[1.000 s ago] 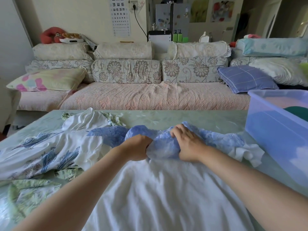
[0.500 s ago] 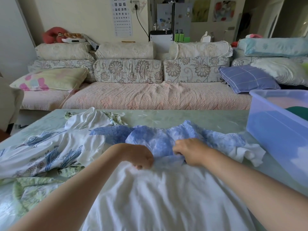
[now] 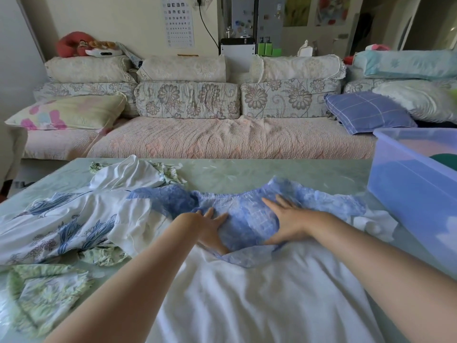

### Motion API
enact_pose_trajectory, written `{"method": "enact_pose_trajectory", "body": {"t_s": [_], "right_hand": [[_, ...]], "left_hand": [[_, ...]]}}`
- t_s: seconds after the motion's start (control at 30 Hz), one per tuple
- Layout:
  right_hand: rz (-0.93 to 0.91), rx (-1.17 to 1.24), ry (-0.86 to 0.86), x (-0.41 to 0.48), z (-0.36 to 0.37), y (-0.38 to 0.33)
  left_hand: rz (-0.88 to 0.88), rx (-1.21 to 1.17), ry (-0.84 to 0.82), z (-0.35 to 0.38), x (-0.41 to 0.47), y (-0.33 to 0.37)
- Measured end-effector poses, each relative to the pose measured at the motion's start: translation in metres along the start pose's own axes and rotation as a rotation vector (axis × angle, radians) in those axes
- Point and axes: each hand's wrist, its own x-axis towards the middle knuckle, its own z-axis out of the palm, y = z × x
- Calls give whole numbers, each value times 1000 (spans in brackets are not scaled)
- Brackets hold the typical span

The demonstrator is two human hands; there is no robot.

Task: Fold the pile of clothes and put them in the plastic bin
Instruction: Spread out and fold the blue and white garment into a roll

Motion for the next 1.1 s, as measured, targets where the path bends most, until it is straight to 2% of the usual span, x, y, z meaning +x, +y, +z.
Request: {"method": "enact_pose_trajectory", "body": {"t_s": [0.1,0.17,0.23,0.3,0.33,0.37,0.43,0.5,0.57,0.67,0.77,0.87,0.93,1.0,1.07,1.1], "right_hand": [[66,-57,-167,-4,-11,7],[119,-165,-158,-2,-19,1],[130,-182,19,4,-23,-9],[68,-204,358,11,-21,-19],[9,-233,479,15,-17,-23],[-51,-239,514,21,-13,-24],[-90,-191,394,33,-3,-24],[6,-115,237,44,9,-16],[104,-36,139,53,15,-2],[148,-17,65,62,13,13],[146,-27,71,64,12,15],[152,-90,88,60,12,10],[144,-181,114,56,6,2],[80,-210,189,51,-2,-11],[-9,-83,175,46,-4,-25],[-39,23,95,43,-3,-30]], "left_hand": [[11,-16,-102,-24,0,-2],[35,-107,-102,-35,10,-2],[-7,-108,85,-41,19,1],[-69,-55,386,-41,27,8],[-73,-63,460,-38,31,12],[-75,-86,451,-35,33,16],[-144,-138,270,-25,41,19],[-223,-221,98,-15,53,13],[-215,-261,40,-11,64,1],[-172,-272,89,-7,73,-11],[-228,-276,231,1,69,-14],[-296,-131,287,-5,66,-8],[-228,9,405,-19,57,0],[-34,75,499,-30,46,12],[149,93,351,-35,31,28],[164,41,228,-33,25,33]]}}
